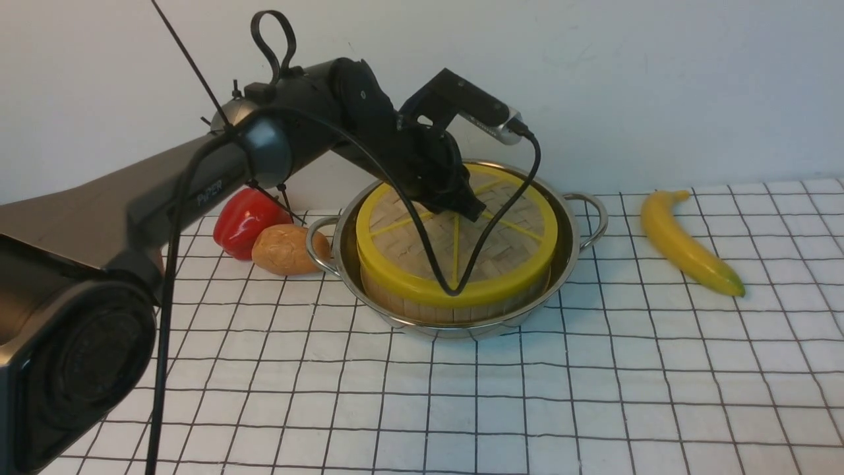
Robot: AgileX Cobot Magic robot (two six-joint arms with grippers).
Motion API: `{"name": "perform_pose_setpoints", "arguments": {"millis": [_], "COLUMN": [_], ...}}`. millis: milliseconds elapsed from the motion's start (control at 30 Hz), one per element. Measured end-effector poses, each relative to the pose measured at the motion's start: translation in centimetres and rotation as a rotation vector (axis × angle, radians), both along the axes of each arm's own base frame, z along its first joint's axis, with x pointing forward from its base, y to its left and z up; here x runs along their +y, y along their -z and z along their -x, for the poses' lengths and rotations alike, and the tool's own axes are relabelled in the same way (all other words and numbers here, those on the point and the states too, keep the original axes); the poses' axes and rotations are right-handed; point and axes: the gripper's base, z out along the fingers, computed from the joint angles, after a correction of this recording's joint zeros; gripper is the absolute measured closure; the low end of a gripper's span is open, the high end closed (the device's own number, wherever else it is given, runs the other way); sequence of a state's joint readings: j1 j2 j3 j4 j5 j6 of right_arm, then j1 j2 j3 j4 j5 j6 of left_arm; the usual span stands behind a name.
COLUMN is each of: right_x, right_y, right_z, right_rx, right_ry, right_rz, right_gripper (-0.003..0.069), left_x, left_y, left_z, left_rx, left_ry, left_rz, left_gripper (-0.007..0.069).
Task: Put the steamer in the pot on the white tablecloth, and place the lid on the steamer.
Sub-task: 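Place the yellow bamboo steamer lid onto the steamer in the pot with the left gripper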
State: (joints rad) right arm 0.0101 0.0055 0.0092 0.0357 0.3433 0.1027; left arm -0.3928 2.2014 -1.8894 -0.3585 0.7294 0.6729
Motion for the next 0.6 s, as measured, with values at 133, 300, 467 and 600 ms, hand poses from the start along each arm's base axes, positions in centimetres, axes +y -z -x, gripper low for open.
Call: {"name": "perform_pose_setpoints", "arguments": {"millis": [133,300,467,600], "right_x": [0.00,0.00,0.00,0.00], "right_y": [0.00,0.00,0.00,0.00], "right_z": [0.00,0.00,0.00,0.00], "right_rx": [0.000,0.000,0.000,0.000], "right_ry": [0.000,0.000,0.000,0.000], "right_rz": [0.000,0.000,0.000,0.000], "right_gripper": [0.0419,0.0419,0.0419,0.0419], "left_x": [0.00,-0.02,0.07,0.29], "left_y": [0.00,0.09,0.15,0.11], "left_z": [0.00,-0.11,-0.33,-0.48], "left_rx": [0.000,-0.007,-0.019,-0.021], "left_ry": [0.000,-0.004,-0.014,-0.026], "left_rz": [0.000,0.002,0.010,0.018], "left_gripper": [0.0501,0.0501,0.0501,0.0501]}}
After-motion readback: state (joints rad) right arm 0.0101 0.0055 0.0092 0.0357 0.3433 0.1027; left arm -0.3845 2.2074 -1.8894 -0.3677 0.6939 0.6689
